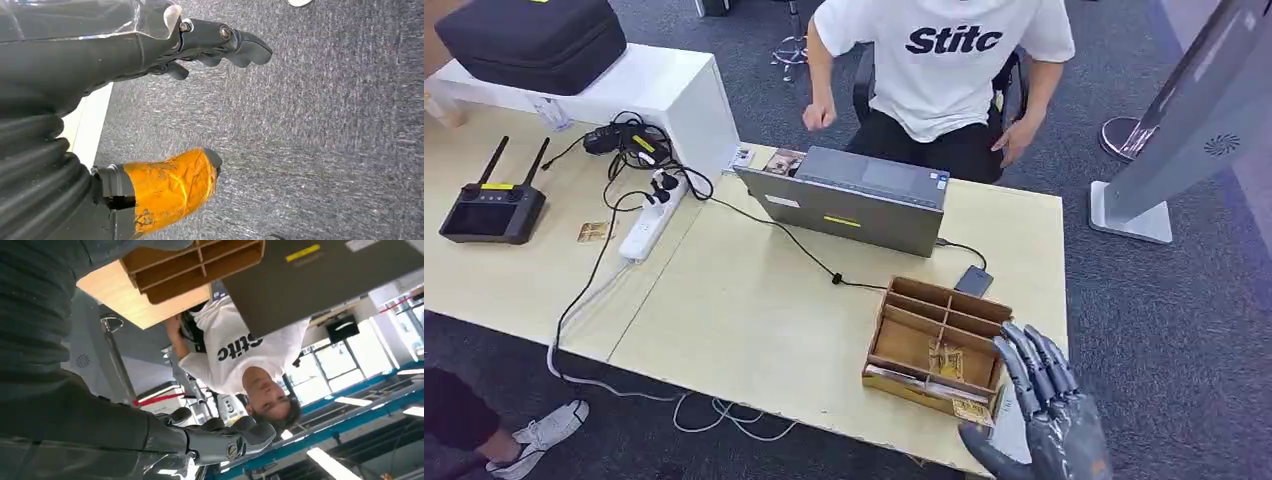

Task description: Pass the card to the sensor for recognition and then transmit it.

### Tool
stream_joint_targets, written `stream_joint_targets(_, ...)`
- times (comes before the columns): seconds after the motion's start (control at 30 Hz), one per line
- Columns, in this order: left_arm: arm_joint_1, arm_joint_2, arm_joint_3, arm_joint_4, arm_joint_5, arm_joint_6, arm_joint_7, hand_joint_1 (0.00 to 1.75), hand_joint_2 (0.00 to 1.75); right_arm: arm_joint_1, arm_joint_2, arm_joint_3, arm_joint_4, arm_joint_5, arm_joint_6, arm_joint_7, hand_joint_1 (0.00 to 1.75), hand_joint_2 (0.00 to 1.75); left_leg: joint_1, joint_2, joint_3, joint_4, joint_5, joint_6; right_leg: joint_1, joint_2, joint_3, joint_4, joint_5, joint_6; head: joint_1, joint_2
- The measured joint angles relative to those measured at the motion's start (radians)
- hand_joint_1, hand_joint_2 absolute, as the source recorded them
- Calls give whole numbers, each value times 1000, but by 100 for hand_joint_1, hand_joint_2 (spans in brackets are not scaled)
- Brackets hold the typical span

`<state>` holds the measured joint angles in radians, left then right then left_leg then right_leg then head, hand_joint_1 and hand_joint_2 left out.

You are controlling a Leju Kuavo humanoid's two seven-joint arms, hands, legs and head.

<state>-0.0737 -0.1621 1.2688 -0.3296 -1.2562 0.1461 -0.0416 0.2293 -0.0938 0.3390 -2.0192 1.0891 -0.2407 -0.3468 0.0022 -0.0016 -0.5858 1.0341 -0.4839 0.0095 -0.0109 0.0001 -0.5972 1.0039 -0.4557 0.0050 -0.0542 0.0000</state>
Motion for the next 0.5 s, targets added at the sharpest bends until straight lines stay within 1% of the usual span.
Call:
stream_joint_targets(0.2, -1, 0, 5, 0, -2, 0, -2, 0, 175, 1, -14, 77, 10, 32, 5, 32, 0, 175, 0, 0, 0, 0, 1, 0, 0, 0, 0, 0, 1, -1, 0, 0)
stream_joint_targets(0.27, -2, 0, 5, 0, -4, 0, -2, 0, 175, -2, -18, 94, 16, 63, 8, 52, 0, 175, 0, 0, 0, 0, 1, 0, 0, 0, 0, 0, 1, -1, 0, 0)
stream_joint_targets(0.3, -2, 0, 5, 0, -6, 0, -2, 0, 175, -8, -20, 105, 25, 79, 20, 64, 0, 175, 0, 0, 0, 0, 1, 0, 0, 0, 0, 0, 1, -1, 0, 0)
stream_joint_targets(0.37, -6, 1, 5, 0, -9, 0, -2, 0, 175, -21, -25, 142, 57, 93, 41, 78, 0, 175, 0, 0, 0, 0, 1, 0, 0, 0, 0, 0, 1, -1, 0, 0)
stream_joint_targets(0.5, -10, 4, 5, 0, -9, 1, -2, 0, 175, -46, -29, 208, 128, 121, 37, 127, 0, 175, 0, 0, 0, 0, 1, 0, 0, 0, 0, 0, 1, -1, 0, 0)
